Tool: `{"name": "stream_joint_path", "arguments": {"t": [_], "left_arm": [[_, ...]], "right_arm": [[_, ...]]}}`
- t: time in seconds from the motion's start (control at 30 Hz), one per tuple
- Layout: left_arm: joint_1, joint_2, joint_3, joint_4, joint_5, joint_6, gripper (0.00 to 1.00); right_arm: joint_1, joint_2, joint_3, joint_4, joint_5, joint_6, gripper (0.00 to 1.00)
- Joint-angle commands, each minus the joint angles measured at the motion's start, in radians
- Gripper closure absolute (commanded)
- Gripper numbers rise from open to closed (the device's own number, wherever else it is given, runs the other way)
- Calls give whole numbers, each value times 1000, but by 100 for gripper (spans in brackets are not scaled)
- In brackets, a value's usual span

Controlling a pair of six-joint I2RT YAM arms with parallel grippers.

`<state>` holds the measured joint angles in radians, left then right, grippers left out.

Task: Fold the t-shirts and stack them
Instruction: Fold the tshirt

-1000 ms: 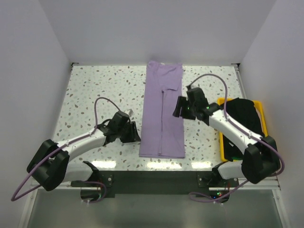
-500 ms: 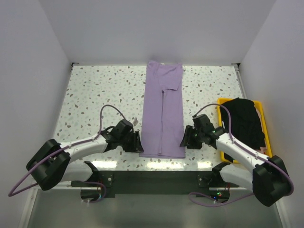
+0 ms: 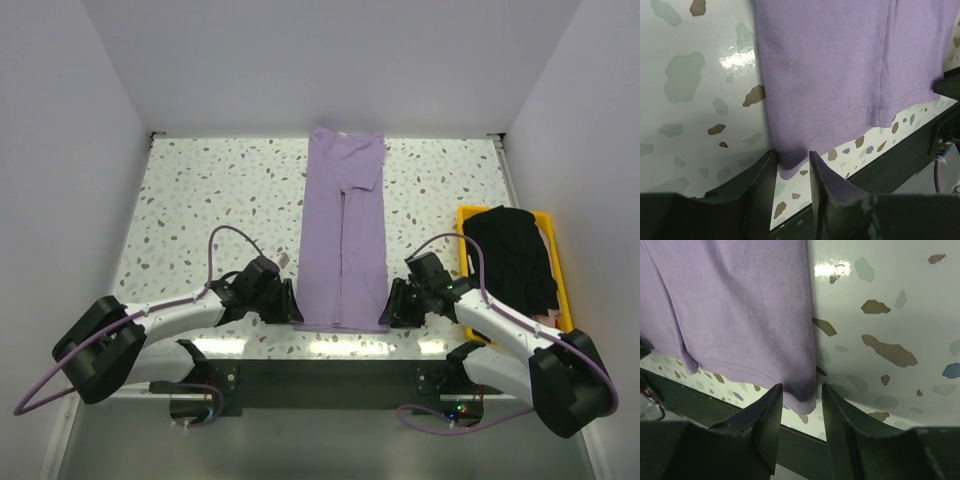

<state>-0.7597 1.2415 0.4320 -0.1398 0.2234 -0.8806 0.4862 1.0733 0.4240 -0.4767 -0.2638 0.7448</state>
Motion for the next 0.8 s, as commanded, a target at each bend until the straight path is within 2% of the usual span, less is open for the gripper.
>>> {"name": "stream_joint_path", "arguments": {"t": [0.0,0.1,0.2,0.33,0.37,0.43,0.57,0.77], "left_arm": [[-13,4,-47,-47,-36,-24,64],[-26,12,-45,-40,-36,-32,66],[-41,12,-47,-35,-41,-41,74],[-49,-10,-61,-32,-42,-60,89],[-50,-28,-67,-30,-41,-66,91],[-55,-50,-79,-37,-42,-77,96],[-72,-114,-95,-64,-52,-89,100],[-156,-189,-107,-84,-79,-148,100]], "right_arm": [[3,14,-39,0,-35,14,59],[3,14,-39,0,-41,18,62],[3,11,-48,-2,-46,15,69],[3,19,-50,-2,-71,8,82],[3,11,-50,-3,-75,5,87],[3,-1,-47,-17,-78,2,90],[3,-52,-45,-49,-94,4,100],[25,-196,-51,-141,-112,30,100]]}}
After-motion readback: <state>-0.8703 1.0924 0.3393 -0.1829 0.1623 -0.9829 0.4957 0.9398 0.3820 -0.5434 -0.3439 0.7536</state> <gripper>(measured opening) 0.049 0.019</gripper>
